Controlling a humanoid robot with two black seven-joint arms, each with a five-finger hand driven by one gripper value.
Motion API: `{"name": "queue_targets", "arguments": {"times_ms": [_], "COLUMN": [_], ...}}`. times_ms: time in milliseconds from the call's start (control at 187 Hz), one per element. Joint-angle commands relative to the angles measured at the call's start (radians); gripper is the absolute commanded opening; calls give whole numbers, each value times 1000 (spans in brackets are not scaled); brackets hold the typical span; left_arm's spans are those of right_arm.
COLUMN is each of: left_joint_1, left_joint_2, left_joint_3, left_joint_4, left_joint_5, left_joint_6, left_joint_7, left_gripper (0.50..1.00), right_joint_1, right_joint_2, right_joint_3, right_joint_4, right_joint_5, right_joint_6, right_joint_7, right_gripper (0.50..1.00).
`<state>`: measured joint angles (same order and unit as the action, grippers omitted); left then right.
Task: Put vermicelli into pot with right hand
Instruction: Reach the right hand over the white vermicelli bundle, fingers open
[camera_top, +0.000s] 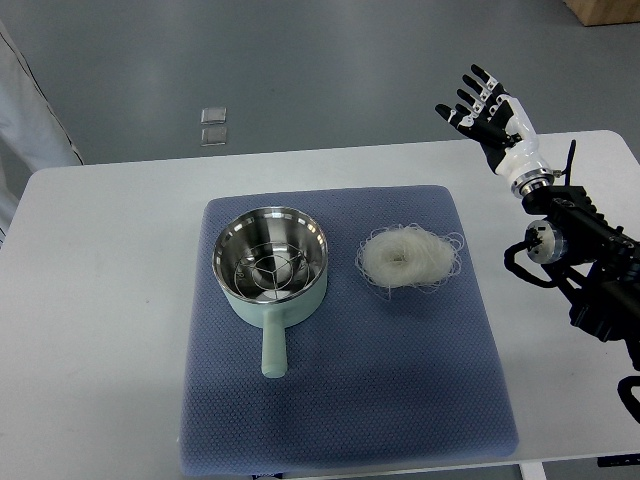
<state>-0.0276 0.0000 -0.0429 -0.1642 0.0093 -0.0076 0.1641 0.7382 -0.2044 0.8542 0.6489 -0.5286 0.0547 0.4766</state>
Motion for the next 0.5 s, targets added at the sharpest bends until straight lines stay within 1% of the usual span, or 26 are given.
{"name": "queue_targets", "arguments": {"times_ms": [0, 123, 369, 497], "left_joint_1": [0, 0, 0, -2], "left_joint_2": [0, 0, 0, 0], "left_joint_3": [-2, -2, -2, -2], "left_joint_4": [0, 0, 0, 0], "left_joint_5": [0, 0, 0, 0], "left_joint_6": [0, 0, 0, 0], "left_joint_7": [0, 0, 0, 0], "left_gripper": [1000, 1000, 1000, 1000], "right_joint_1": [9, 32, 128, 176], "right_joint_2": [-53, -145, -360, -425], "right_joint_3": [-30, -95, -274, -330], "right_joint_4": [34, 120, 340, 417], "right_joint_5": [-137, -326, -703, -832], "right_joint_6": [11, 42, 195, 283], "right_joint_7": [0, 2, 0, 2], "right_gripper": [928, 928, 928, 928]}}
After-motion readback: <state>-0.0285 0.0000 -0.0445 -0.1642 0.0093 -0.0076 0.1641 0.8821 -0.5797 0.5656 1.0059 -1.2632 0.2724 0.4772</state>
